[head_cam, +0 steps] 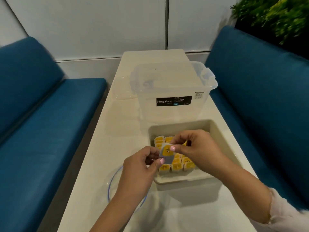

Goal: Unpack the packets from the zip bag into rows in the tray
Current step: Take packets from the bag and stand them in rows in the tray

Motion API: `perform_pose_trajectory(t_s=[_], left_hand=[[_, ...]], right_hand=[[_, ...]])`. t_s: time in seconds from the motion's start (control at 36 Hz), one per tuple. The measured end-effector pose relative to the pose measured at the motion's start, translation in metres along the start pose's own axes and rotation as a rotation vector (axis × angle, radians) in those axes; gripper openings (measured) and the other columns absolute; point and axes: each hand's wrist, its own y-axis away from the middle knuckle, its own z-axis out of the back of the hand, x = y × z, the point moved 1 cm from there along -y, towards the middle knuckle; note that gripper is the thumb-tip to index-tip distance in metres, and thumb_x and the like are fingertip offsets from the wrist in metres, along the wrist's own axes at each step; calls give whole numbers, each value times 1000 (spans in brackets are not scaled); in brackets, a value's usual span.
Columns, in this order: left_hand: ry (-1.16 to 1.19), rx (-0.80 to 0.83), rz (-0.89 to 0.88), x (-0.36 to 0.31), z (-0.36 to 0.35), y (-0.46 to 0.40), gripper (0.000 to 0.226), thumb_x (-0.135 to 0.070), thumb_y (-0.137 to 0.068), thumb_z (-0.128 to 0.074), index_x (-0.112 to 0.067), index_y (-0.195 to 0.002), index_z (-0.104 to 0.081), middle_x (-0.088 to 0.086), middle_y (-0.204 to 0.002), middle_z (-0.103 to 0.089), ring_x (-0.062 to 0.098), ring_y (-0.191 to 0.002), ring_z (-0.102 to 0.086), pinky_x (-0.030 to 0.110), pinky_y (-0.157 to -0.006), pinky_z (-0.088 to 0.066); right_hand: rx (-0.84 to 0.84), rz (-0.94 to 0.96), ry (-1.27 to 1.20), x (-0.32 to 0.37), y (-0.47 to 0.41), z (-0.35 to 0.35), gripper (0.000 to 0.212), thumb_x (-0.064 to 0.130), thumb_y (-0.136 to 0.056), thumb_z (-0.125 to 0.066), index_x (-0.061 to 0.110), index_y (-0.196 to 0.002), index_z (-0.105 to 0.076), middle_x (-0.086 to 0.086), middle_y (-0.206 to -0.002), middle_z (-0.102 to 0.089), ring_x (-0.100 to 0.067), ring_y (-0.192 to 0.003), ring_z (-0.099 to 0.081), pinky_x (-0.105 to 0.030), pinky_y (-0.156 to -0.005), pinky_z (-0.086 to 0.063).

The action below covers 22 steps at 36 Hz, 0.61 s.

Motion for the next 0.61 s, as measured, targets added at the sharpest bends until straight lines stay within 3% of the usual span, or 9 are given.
perform_pose_trajectory(t_s=[0.19,0.31,0.39,0.61], left_hand=[[-35,58,-30,-3,-11,-2,20,-12,-77,-73,-31,-77,-67,-21,-74,-68,-5,-66,-59,5,-59,-41],[-74,87,-23,-1,-16,-1,20,-15,-75,-75,-31,-85,-67,-23,-79,-68,-3,-72,-60,6,-62,-41],[-180,128,-18,5,-18,1,28,-21,-72,-79,-39,-87,-63,-23,-82,-67,-8,-81,-57,4,-67,-41],[-397,258,-1,12,-19,9,34,-32,-69,-79,-38,-99,-65,-25,-84,-59,-3,-86,-56,17,-81,-44]], right_hand=[[48,42,202,-3,2,14,19,28,-79,-74,38,-67,-63,16,-70,-64,7,-64,-52,-19,-61,-41],[76,13,241,-7,1,23,11,28,-81,-72,35,-74,-66,19,-73,-64,6,-69,-55,-13,-63,-39],[46,-6,278,-11,2,37,21,24,-81,-73,36,-68,-61,16,-70,-63,5,-67,-54,-9,-59,-36],[38,-162,529,-34,2,58,2,26,-84,-69,27,-84,-68,9,-86,-68,-10,-79,-58,-24,-64,-45]])
